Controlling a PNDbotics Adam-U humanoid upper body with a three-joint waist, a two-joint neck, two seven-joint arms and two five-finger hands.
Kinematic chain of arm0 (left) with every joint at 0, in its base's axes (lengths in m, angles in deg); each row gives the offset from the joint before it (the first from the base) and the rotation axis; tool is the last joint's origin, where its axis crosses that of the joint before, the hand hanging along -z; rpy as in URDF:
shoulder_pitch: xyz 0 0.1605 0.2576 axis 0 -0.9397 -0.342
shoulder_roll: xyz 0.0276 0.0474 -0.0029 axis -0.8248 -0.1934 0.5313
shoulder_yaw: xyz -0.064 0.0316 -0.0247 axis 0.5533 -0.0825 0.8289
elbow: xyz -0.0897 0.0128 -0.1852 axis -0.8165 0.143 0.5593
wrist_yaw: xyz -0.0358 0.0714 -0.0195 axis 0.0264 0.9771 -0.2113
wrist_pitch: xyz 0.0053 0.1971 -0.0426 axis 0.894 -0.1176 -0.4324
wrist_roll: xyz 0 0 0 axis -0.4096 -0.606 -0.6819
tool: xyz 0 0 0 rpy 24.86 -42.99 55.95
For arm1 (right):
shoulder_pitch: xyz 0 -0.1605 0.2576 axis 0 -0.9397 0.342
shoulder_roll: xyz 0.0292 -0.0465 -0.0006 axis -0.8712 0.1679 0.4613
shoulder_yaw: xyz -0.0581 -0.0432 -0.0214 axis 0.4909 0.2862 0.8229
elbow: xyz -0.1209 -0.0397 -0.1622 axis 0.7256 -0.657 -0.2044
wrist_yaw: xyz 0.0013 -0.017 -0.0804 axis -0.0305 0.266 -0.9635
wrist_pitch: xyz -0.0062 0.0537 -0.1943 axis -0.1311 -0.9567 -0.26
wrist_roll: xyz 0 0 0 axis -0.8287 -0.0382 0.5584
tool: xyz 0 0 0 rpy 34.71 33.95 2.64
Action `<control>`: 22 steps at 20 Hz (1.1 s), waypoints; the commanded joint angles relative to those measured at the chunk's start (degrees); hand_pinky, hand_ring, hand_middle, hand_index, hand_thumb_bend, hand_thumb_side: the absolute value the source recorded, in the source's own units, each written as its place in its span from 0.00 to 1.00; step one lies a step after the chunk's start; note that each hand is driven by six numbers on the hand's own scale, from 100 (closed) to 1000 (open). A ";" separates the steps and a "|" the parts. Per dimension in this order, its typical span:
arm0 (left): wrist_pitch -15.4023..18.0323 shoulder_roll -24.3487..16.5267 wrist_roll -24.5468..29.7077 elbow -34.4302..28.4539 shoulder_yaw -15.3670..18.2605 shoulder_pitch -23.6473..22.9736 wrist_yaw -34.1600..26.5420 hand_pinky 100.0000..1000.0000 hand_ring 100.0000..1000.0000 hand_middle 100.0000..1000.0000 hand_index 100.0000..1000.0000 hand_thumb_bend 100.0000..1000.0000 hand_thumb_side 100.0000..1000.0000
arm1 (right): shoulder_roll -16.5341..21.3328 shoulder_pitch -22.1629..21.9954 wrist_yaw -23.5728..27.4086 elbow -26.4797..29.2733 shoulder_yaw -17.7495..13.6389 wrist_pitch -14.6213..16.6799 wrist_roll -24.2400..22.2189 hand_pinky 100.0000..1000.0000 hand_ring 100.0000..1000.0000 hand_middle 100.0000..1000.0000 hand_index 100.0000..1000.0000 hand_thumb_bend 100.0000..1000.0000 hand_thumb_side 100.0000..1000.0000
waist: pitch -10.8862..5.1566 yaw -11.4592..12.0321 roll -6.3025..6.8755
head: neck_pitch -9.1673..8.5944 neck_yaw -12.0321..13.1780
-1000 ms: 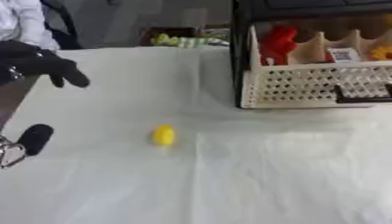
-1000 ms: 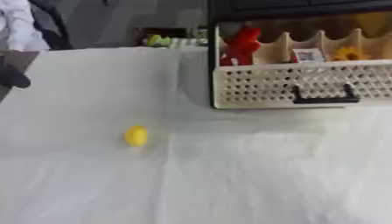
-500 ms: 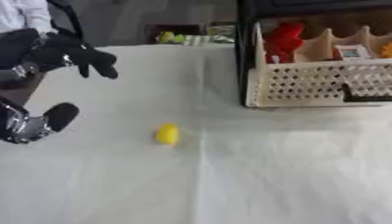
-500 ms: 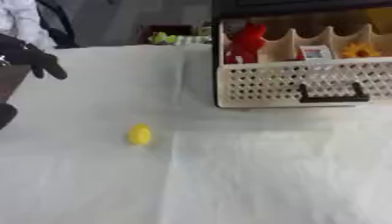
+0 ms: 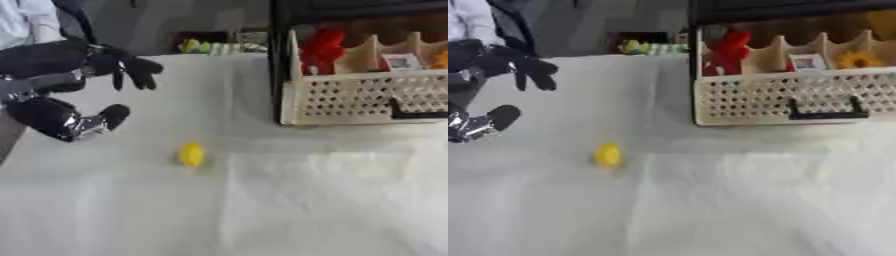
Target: Pick up objects from table and place into drawer.
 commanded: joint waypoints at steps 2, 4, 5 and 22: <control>1.41 0.99 1.66 4.63 -0.30 2.38 2.17 0.46 0.67 0.68 1.00 0.00 0.84 | 0.60 0.93 0.46 0.81 -0.76 -0.47 -0.01 0.38 0.53 0.15 0.50 0.16 1.00 | -1.06 -0.20 -0.14 | -0.83 0.12; 2.09 1.77 1.42 6.48 -0.54 2.85 3.32 0.47 0.68 0.70 1.00 0.00 0.84 | 0.50 0.89 0.46 0.81 -0.90 -0.65 0.00 0.38 0.53 0.15 0.50 0.17 1.00 | -0.92 -0.29 -0.10 | -1.00 0.14; 2.36 2.08 1.32 7.21 -0.70 3.00 4.00 0.47 0.68 0.71 1.00 0.00 0.85 | 0.46 0.88 0.48 0.81 -0.96 -0.71 0.00 0.38 0.53 0.15 0.50 0.17 1.00 | -0.83 -0.32 -0.07 | -1.09 0.16; 5.46 2.63 4.89 6.76 -3.97 0.34 9.14 0.55 0.75 0.77 1.00 0.00 1.00 | -0.61 -0.03 0.46 0.81 -2.05 -2.51 -0.36 0.39 0.54 0.14 0.49 0.15 1.00 | -0.08 -0.50 -0.29 | -0.99 0.16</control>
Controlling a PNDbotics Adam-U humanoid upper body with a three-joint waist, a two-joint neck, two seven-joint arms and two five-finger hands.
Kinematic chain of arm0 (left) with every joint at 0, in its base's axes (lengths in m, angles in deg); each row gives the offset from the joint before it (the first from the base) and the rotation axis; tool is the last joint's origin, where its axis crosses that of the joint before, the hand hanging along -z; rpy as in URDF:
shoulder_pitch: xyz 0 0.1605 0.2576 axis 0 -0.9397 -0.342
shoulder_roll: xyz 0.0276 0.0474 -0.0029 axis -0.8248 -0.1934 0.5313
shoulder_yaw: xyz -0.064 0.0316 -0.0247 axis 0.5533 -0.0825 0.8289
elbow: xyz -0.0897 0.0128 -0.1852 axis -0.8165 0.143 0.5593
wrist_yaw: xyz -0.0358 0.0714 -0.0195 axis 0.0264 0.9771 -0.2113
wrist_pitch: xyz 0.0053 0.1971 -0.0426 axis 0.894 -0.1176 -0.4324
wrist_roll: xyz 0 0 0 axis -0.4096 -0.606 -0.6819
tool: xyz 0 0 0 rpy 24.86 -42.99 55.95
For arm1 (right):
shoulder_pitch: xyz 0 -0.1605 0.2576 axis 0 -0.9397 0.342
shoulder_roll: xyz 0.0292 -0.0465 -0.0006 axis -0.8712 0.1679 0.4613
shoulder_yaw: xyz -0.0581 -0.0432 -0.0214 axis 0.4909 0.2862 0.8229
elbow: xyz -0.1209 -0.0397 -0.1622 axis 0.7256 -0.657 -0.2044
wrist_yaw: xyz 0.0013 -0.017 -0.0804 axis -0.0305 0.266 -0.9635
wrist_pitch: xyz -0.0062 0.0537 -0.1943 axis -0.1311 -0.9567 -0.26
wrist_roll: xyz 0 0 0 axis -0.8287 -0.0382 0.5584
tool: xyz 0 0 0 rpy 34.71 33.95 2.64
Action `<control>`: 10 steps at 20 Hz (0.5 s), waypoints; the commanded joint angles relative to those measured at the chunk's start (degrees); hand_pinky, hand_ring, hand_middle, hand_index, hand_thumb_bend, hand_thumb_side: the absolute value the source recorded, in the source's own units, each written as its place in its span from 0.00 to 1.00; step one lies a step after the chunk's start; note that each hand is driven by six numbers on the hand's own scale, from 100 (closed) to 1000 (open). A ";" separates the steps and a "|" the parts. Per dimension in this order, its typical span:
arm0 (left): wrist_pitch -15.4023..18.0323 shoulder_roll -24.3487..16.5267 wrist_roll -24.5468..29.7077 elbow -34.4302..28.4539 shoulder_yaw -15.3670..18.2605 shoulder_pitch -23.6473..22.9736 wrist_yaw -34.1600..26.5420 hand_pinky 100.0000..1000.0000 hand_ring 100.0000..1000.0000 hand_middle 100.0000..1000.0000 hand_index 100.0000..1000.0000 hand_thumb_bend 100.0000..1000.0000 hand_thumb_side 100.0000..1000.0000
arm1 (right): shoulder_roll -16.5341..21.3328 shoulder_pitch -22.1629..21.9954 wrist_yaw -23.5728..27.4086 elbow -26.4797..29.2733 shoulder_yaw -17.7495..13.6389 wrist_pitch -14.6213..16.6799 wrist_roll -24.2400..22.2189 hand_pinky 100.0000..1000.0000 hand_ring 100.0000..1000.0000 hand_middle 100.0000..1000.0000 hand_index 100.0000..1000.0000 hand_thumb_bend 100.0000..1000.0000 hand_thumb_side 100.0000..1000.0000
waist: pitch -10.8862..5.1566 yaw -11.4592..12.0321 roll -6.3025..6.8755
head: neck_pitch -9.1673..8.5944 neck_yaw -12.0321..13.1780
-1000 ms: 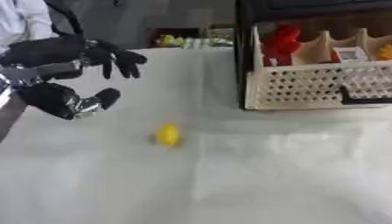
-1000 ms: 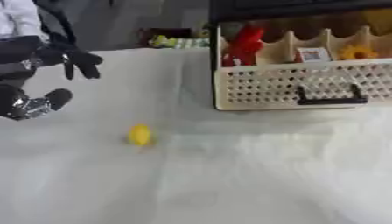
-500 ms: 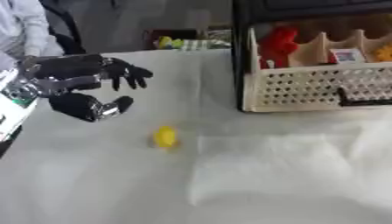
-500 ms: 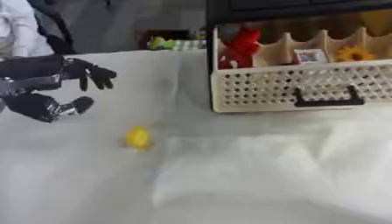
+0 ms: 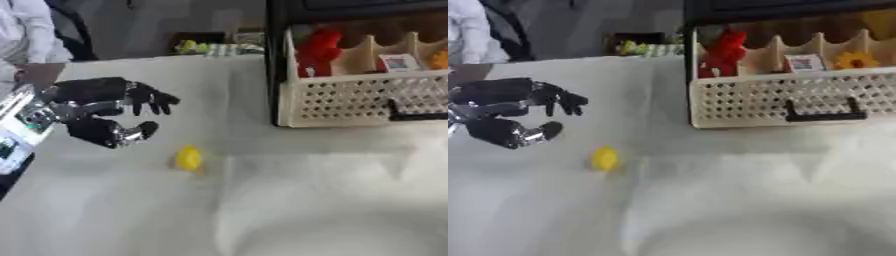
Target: Pick up objects from table and place into drawer.
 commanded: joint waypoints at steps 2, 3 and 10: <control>5.58 -2.42 5.40 -2.52 -0.11 -0.24 0.82 0.57 0.76 0.78 1.00 0.00 1.00 | 0.68 0.29 0.52 0.81 -1.13 -0.34 0.01 0.39 0.54 0.14 0.49 0.15 1.00 | -1.03 0.02 -0.37 | -0.30 -0.10; 6.11 -2.67 5.39 -3.07 -0.30 -0.60 0.96 0.57 0.76 0.78 1.00 0.00 1.00 | 0.68 0.17 0.54 0.81 -1.19 -0.38 0.00 0.39 0.54 0.14 0.49 0.15 1.00 | -0.99 0.03 -0.39 | -0.29 -0.17; 6.66 -3.44 1.27 -5.80 -1.07 -2.39 0.74 0.50 0.71 0.73 1.00 0.00 1.00 | 0.42 -0.24 0.61 0.81 -1.52 -0.63 -0.08 0.39 0.54 0.14 0.49 0.15 1.00 | -0.88 0.08 -0.50 | -0.26 -0.59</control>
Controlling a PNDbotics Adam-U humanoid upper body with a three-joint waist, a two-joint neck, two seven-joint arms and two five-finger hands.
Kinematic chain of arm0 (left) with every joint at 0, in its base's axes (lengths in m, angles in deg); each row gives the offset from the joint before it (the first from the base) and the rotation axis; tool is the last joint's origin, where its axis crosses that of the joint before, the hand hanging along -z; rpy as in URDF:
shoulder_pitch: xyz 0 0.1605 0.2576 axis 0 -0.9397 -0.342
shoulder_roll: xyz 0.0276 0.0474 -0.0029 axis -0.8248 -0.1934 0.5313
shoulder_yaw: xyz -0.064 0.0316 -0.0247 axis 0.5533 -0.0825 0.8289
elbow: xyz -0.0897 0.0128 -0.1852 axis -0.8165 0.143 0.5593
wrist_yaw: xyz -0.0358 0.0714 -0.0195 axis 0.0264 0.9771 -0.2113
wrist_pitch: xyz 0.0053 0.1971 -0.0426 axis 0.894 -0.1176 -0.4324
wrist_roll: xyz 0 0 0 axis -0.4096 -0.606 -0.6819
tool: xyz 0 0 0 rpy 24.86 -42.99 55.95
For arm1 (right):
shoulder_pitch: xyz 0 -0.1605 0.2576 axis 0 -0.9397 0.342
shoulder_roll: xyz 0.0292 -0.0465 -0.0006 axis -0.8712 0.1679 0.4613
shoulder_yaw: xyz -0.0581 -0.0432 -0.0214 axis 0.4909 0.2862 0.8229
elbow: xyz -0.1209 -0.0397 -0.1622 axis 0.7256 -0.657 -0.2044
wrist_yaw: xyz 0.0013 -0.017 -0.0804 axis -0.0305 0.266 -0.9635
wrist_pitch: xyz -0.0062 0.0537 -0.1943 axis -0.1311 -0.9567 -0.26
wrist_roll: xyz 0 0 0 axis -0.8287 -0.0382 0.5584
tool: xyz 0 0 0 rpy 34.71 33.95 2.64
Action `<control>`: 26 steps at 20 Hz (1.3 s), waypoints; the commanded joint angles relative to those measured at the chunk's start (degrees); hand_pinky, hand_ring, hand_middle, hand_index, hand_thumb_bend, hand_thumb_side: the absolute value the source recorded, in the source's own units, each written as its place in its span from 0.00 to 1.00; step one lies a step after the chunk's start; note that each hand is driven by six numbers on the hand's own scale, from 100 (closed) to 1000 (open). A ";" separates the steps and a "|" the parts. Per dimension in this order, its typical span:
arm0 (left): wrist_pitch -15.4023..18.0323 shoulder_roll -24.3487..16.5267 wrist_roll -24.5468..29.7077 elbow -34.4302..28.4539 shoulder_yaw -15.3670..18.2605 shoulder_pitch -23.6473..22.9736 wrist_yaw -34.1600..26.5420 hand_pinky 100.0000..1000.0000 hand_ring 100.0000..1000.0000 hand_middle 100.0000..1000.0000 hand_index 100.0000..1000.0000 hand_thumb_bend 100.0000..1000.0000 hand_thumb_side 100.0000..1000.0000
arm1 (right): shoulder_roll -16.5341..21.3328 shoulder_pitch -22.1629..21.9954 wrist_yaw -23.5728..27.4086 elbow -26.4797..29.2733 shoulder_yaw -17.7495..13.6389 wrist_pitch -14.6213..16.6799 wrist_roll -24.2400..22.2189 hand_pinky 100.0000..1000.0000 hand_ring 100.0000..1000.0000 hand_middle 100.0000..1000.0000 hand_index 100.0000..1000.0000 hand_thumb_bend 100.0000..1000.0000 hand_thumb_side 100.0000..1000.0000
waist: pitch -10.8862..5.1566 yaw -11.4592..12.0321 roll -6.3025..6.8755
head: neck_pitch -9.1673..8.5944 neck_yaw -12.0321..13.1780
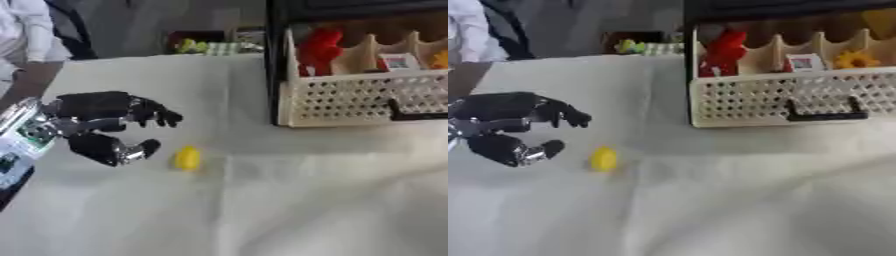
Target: Pick up objects from table and place into drawer.
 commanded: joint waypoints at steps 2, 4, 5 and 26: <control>3.78 -2.20 1.68 -2.05 -0.33 0.35 -0.28 0.50 0.71 0.73 1.00 0.00 1.00 | 0.57 0.32 0.46 0.81 -0.92 -0.35 0.00 0.39 0.54 0.14 0.49 0.15 1.00 | -1.06 0.04 -0.32 | -0.33 -0.14; 3.35 -2.46 0.76 -2.81 -1.23 0.11 0.43 0.51 0.71 0.73 1.00 0.00 1.00 | 0.51 0.24 0.45 0.81 -1.00 -0.46 -0.03 0.39 0.54 0.14 0.49 0.15 1.00 | -1.02 0.00 -0.31 | -0.47 -0.19; 3.18 -2.56 0.50 -3.18 -1.53 0.00 0.88 0.51 0.71 0.73 1.00 0.00 1.00 | 0.48 0.22 0.45 0.81 -1.03 -0.52 -0.05 0.39 0.54 0.14 0.49 0.15 1.00 | -1.01 0.01 -0.31 | -0.56 -0.41; 6.17 -6.16 1.21 -10.74 -0.26 -4.25 16.52 0.60 0.78 0.83 1.00 0.18 0.80 | -0.17 -0.18 0.74 0.81 -1.59 -1.70 -0.46 0.40 0.55 0.13 0.48 0.14 1.00 | -0.19 0.23 -0.22 | -0.18 -2.08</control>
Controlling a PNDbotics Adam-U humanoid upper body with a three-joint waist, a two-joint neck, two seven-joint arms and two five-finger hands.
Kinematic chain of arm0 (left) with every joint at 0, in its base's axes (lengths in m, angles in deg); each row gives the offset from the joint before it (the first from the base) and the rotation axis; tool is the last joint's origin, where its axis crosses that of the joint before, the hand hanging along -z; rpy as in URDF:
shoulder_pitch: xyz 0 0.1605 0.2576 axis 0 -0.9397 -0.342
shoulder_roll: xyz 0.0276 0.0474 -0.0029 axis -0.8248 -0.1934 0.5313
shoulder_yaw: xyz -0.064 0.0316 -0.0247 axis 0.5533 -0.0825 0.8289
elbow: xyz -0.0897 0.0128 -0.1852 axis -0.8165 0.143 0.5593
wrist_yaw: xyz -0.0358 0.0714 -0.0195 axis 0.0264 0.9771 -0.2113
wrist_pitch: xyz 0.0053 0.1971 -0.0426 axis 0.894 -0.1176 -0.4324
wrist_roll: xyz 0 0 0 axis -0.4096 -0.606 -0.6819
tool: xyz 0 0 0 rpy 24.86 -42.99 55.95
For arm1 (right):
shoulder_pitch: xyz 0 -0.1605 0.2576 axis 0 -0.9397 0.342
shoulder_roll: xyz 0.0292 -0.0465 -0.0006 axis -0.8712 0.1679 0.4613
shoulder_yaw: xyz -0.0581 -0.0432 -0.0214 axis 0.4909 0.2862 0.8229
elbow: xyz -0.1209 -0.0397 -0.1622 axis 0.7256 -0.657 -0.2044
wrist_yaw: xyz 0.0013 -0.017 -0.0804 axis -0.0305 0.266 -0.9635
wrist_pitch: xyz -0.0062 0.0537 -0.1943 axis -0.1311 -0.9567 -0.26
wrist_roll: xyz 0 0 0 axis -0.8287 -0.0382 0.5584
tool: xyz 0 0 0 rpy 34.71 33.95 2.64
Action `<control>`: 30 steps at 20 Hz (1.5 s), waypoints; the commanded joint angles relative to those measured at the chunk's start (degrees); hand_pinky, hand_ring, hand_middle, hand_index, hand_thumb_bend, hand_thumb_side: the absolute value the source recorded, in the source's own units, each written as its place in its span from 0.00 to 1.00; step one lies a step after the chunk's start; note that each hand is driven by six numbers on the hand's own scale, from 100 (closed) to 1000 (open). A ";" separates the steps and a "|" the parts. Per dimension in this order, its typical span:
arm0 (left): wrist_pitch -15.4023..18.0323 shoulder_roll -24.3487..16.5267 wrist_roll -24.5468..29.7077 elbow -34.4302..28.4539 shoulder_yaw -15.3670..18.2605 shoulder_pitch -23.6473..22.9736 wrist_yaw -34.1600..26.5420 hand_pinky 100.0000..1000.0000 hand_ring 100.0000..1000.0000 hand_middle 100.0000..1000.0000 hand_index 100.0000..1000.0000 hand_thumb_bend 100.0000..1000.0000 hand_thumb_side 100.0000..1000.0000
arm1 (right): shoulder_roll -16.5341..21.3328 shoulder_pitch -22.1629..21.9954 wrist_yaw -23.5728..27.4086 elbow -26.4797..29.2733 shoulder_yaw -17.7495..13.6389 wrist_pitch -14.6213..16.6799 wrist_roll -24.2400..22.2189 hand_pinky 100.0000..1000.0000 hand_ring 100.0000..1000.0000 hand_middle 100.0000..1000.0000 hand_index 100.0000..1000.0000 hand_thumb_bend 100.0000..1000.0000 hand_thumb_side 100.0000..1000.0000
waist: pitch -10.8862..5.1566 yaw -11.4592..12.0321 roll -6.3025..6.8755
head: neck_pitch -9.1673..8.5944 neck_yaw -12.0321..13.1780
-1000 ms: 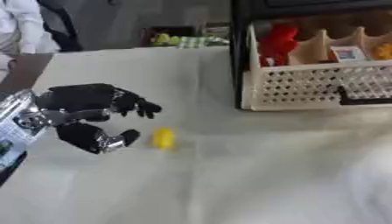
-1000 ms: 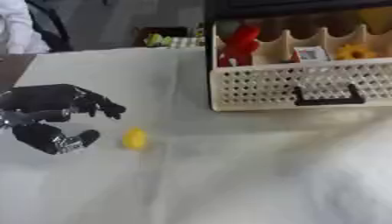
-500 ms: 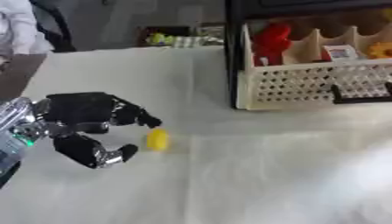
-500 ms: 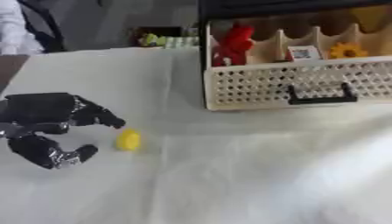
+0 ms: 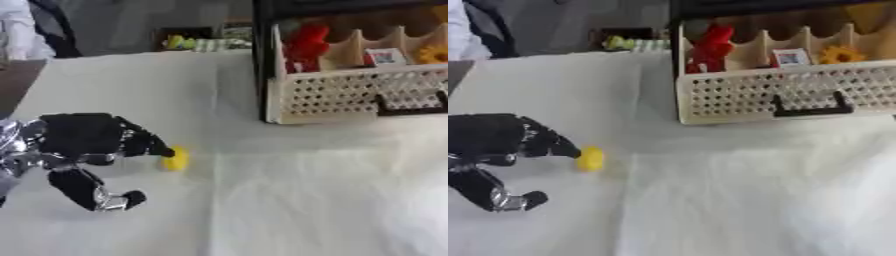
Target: Pick up objects from table and place into drawer.
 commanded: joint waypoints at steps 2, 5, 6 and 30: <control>4.44 -1.96 1.93 -0.54 1.07 0.15 3.64 0.59 0.78 0.82 1.00 0.18 0.80 | 0.69 0.33 0.43 0.81 -0.93 -0.27 -0.06 0.40 0.55 0.13 0.48 0.14 1.00 | -0.96 0.03 -0.32 | -0.02 0.07; 4.42 -1.65 0.82 1.02 0.74 -0.48 5.37 0.56 0.75 0.78 1.00 0.15 0.83 | 0.55 0.26 0.42 0.81 -1.06 -0.36 -0.02 0.40 0.55 0.13 0.48 0.13 1.00 | -0.86 -0.04 -0.39 | -0.04 0.07; 4.35 -1.55 0.72 1.67 0.64 -0.66 5.69 0.54 0.74 0.77 1.00 0.15 0.84 | 0.46 0.23 0.41 0.81 -1.10 -0.44 -0.03 0.40 0.55 0.13 0.48 0.13 1.00 | -0.84 -0.05 -0.39 | -0.05 0.06; 3.03 3.61 -2.51 10.16 0.16 1.73 8.49 0.49 0.71 0.75 1.00 0.08 0.86 | -1.14 -0.33 0.35 0.81 -1.96 -2.39 -1.12 0.40 0.55 0.13 0.47 0.10 1.00 | -0.51 -0.45 -0.20 | -0.09 0.26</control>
